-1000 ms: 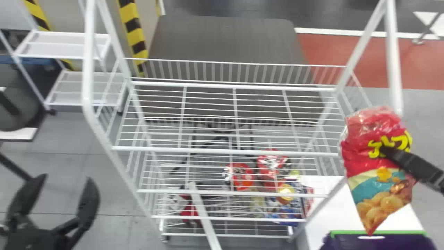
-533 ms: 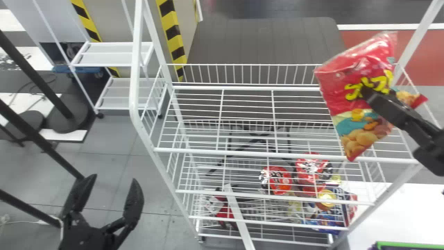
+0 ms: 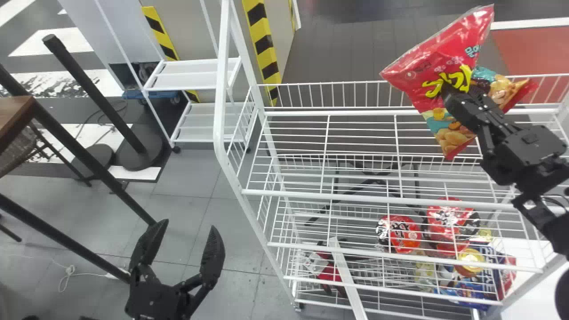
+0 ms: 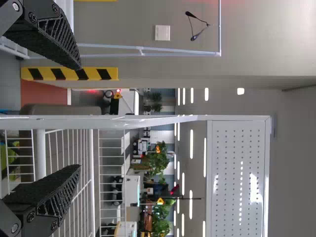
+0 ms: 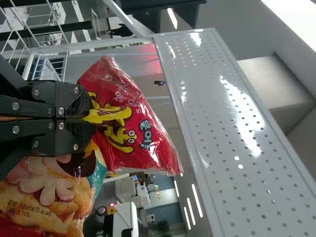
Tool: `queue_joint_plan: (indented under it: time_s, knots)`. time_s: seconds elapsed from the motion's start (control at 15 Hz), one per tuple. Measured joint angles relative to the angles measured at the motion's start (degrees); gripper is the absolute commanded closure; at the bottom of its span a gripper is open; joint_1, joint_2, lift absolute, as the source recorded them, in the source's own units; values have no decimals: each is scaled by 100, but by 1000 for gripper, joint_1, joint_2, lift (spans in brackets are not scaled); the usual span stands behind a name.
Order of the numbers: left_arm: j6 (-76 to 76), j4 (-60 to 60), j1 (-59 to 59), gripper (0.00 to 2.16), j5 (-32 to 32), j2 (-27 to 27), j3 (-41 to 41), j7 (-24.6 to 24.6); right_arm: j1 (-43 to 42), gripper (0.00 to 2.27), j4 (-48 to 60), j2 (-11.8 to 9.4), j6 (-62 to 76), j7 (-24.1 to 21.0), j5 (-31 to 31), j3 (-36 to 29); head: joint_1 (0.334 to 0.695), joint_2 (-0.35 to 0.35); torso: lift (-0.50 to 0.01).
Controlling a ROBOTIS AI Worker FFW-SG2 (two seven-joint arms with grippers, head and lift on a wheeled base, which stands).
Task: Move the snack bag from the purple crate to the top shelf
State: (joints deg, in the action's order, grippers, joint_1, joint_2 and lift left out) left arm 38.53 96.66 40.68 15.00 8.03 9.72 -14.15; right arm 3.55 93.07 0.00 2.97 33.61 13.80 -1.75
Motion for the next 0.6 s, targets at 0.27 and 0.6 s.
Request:
queue_joint_plan:
  time_s: [0.27, 0.6]
  knots:
    - [-15, -8, -20, 107, 24, 22, 39, -5, -741, 1366, -1190, 0, 29, -372, -149, 137, 695, 239, 0]
    - [-31, -21, -48, 107, 30, 29, 62, 3, -1395, 49, -2232, 0, 307, -441, -163, 140, 695, 226, 0]
